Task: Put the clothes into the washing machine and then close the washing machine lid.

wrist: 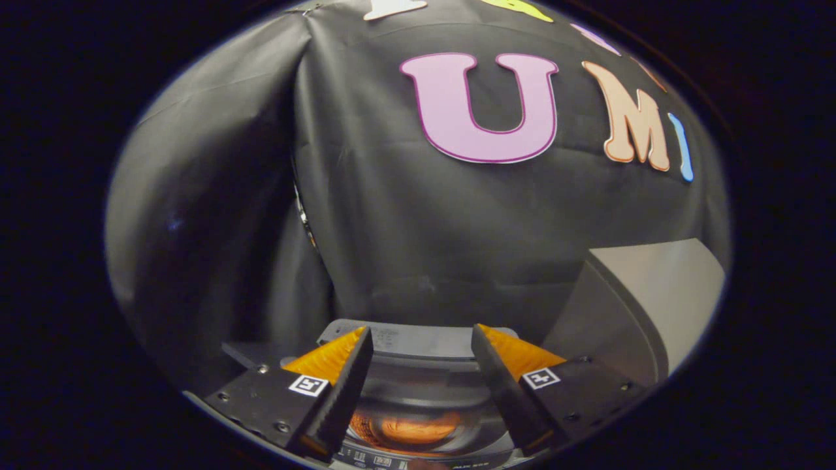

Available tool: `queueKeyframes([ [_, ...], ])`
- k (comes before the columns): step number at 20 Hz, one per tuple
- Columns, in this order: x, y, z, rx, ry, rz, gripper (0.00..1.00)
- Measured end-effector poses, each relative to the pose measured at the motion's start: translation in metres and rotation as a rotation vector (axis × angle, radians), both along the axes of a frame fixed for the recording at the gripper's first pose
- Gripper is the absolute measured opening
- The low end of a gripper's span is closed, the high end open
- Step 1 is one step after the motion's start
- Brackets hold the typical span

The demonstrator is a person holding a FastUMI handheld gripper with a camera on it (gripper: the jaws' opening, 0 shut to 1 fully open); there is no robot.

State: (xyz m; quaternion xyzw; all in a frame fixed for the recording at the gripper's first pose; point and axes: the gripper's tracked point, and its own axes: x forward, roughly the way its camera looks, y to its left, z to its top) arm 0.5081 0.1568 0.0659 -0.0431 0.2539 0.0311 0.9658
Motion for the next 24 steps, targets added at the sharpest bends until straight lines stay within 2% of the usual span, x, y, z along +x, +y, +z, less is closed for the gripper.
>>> queueKeyframes([
  [3, -0.002, 0.003, 0.014, 0.04, -0.063, 0.029, 0.92],
  [12, -0.095, 0.001, 0.046, 0.039, -0.162, 0.119, 0.92],
  [14, -0.118, -0.006, 0.049, 0.037, -0.178, 0.124, 0.92],
  [17, -0.149, -0.03, 0.062, -0.046, -0.251, 0.109, 0.92],
  [24, -0.237, -0.073, 0.051, -0.037, -0.308, 0.063, 0.91],
])
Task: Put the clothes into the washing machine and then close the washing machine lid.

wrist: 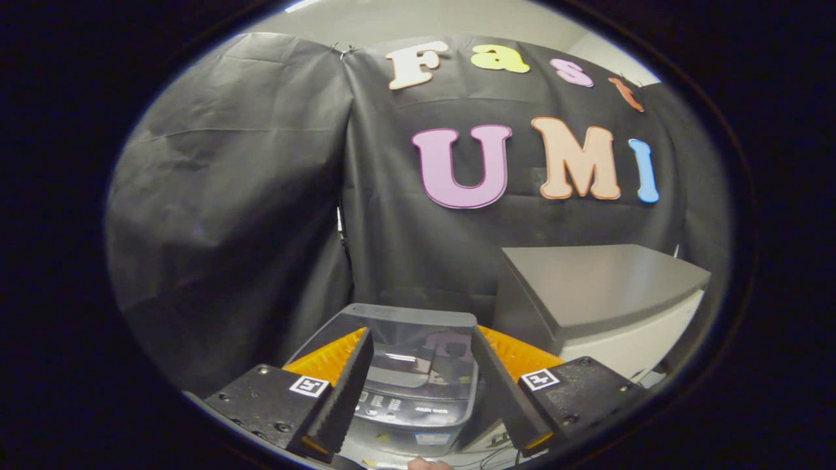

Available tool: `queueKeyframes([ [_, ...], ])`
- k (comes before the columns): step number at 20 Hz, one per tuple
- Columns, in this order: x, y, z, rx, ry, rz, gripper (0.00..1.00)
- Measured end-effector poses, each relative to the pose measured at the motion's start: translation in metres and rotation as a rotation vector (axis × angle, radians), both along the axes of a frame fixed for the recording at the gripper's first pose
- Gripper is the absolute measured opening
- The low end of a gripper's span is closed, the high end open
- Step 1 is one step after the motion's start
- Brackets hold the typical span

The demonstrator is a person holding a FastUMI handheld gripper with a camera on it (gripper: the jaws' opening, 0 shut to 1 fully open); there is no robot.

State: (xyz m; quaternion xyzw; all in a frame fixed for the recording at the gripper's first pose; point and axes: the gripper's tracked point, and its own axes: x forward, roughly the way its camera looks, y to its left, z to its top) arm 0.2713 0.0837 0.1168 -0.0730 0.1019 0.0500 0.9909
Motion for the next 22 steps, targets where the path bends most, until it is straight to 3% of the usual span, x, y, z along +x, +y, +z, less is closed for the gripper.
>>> queueKeyframes([
  [10, -0.113, -0.035, -0.036, 0.137, -0.058, -0.025, 0.92],
  [22, -0.18, -0.048, -0.04, 0.166, -0.142, -0.022, 0.92],
])
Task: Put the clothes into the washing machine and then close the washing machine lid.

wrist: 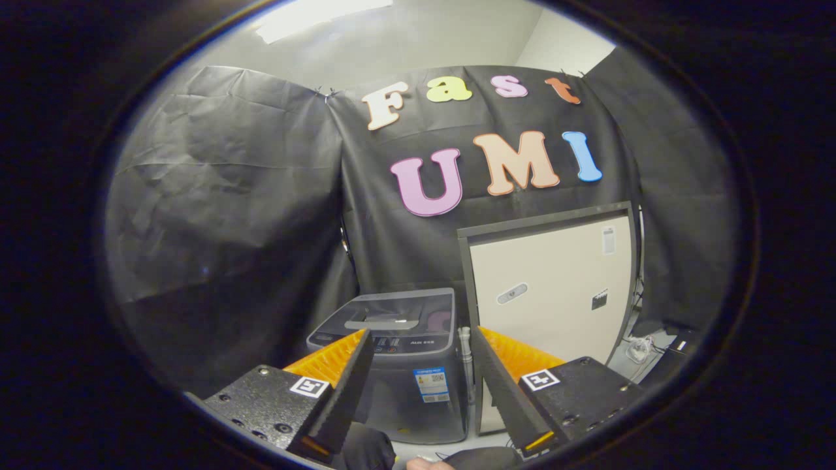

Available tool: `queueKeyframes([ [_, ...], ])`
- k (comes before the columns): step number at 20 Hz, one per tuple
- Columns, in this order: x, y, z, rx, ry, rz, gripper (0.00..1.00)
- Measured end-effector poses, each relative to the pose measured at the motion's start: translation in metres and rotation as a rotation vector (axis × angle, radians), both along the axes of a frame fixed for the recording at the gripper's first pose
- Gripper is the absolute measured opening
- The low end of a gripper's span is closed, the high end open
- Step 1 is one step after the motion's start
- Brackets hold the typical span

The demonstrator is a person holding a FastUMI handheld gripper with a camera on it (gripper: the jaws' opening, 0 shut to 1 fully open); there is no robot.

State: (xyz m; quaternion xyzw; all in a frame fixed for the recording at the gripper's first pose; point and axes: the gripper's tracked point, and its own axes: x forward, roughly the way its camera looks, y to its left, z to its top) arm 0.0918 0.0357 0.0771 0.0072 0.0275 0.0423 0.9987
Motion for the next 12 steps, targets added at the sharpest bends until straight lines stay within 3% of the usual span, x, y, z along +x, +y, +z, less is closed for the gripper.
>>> queueKeyframes([
  [12, -0.013, -0.012, -0.021, -0.086, 0.028, -0.007, 0.93],
])
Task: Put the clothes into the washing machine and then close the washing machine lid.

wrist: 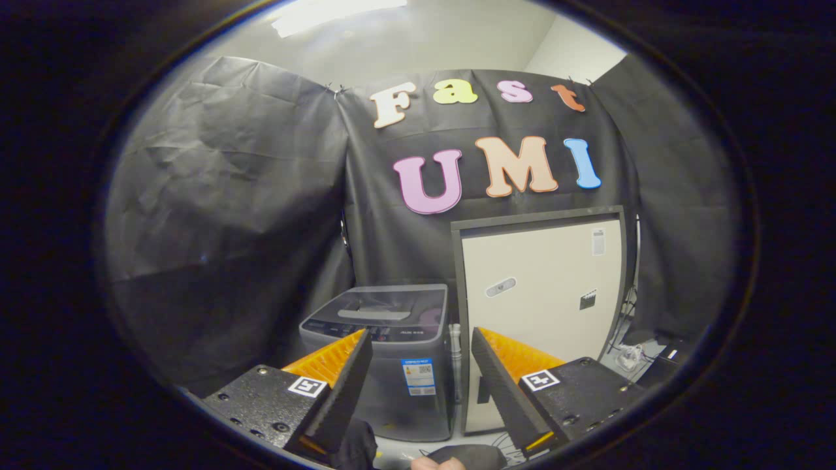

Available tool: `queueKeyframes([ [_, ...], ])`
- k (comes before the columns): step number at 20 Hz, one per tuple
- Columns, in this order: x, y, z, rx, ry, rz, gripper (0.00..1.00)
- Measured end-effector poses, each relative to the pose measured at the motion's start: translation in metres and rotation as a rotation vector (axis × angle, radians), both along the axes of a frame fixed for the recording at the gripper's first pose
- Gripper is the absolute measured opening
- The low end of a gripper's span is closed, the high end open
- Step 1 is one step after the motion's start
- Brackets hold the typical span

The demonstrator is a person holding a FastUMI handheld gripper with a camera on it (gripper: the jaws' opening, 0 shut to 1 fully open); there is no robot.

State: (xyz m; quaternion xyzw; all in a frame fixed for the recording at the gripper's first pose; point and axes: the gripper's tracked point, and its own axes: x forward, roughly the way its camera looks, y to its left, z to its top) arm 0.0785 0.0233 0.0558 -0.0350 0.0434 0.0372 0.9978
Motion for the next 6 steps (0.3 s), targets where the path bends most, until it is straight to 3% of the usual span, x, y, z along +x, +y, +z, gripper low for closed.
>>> queueKeyframes([
  [6, -0.0012, -0.002, 0.0052, 0.012, -0.013, 0.003, 0.93],
])
